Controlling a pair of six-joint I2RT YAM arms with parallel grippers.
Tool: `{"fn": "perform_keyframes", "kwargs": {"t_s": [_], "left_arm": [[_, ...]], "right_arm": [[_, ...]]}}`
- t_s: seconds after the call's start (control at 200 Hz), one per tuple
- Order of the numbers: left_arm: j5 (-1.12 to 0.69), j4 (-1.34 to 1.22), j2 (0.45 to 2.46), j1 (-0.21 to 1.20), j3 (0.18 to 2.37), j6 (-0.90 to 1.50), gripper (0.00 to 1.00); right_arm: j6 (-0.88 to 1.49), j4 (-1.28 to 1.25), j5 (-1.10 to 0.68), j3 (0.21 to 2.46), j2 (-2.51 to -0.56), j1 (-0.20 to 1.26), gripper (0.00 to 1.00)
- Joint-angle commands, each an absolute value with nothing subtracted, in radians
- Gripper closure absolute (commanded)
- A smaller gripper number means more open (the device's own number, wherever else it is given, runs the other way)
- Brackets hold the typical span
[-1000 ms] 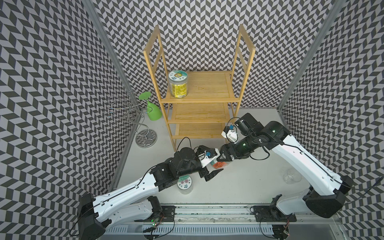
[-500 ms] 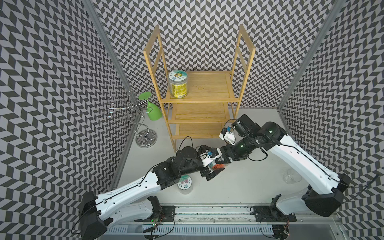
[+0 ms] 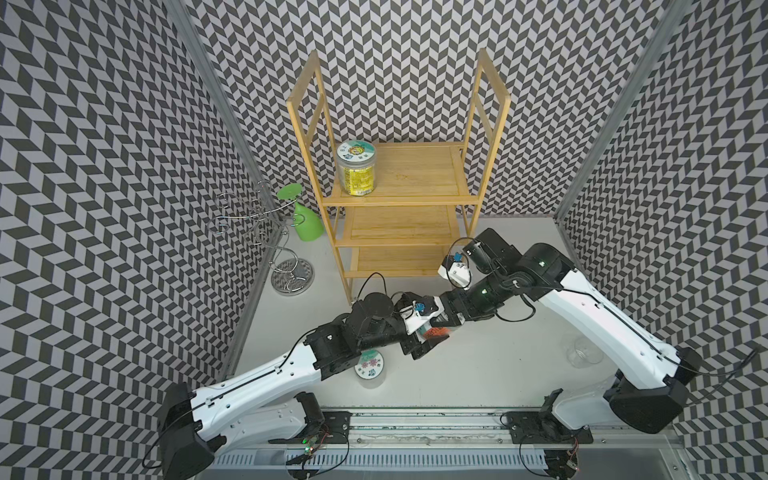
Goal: Place the seed container on the shelf
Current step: Pick up the seed jar at the center of the board.
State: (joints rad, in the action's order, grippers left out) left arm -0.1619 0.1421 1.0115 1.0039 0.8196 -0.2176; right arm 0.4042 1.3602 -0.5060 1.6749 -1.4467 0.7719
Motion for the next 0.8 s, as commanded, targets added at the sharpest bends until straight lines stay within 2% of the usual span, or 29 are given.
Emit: {"fn": "perform_keyframes", "kwargs": {"t_s": [0.0, 0.14, 0.32, 0.796], "left_arm": [[-0.172, 0.16, 1.007, 1.009, 0.853, -0.234, 0.16], [-0.172, 0.172, 1.001, 1.009, 0.855, -0.236, 0.17], [-0.187, 0.158, 0.995, 1.01, 0.852, -0.225, 0.01], [-0.208, 0.186, 0.931, 0.996, 0.834, -0.225, 0.0]], "right_arm": [[0.392, 1.301, -0.554, 1.709, -1.443, 0.796, 0.27], [0.389, 1.301, -0.557, 1.717, -1.445, 0.796, 0.26], [0.384, 1.288, -0.583, 1.718, -1.449, 0.799, 0.27], [0.388, 1.235, -0.658, 1.71, -1.427, 0.805, 0.28]]}}
